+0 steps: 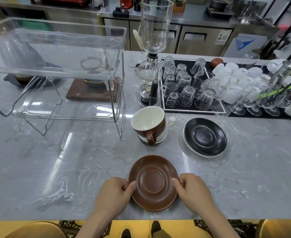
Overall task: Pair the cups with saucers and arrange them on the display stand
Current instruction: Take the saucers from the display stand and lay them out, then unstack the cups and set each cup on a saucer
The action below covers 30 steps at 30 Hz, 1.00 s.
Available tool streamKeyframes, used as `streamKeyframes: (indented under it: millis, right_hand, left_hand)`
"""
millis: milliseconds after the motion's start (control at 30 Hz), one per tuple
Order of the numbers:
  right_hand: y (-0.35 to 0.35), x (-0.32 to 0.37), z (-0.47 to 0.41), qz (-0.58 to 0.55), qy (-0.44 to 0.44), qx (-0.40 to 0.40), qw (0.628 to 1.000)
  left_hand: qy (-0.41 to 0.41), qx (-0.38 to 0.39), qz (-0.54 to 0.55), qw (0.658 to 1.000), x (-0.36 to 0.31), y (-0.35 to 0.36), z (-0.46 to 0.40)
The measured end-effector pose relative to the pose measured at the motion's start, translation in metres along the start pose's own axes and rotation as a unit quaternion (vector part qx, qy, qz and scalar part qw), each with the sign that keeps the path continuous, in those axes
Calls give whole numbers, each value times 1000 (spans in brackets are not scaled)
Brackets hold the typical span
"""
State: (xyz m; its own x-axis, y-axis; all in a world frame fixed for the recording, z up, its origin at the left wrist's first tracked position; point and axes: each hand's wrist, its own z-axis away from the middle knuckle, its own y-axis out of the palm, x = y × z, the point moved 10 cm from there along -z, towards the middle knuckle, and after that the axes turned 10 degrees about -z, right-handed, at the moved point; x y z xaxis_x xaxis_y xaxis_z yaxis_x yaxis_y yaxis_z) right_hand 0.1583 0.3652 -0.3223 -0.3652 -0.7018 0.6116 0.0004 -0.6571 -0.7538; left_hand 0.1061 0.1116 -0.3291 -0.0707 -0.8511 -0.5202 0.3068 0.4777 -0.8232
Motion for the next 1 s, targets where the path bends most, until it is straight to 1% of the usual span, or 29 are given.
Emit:
streamKeyframes:
  millis: [133, 300, 400, 533, 600, 667, 800, 900, 1000]
  right_hand:
    - [-1, 0, -5, -3, -4, 19, 1000]
    - [0, -1, -5, -12, -1, 27, 1000]
    - [-1, -1, -4, -16, 5, 24, 1000]
    - [-3, 0, 0, 3, 17, 28, 999]
    - [-9, 3, 4, -5, 19, 12, 1000]
    - [-18, 8, 6, -28, 16, -15, 999]
    - [-30, 29, 5, -110, -12, -36, 993]
    - [-35, 52, 3, -195, -41, -33, 979]
    - [-41, 78, -2, -265, -77, -29, 961]
  left_hand:
    - [3, 17, -8, 1000, 0, 1, -2]
    - [-5, 18, 9, 1000, 0, 0, 0]
    - [-12, 11, 17, 1000, 1, -2, 1]
    - [-16, 22, 10, 1000, 2, 0, 3]
    - [-22, 23, 16, 999, 4, -1, 5]
    - [-35, 5, 45, 998, 7, -8, 5]
    - [-54, -74, 143, 986, 8, -36, 1]
    - [-55, -100, 242, 963, -1, -51, -6]
    - [-54, -109, 347, 930, -10, -61, -16]
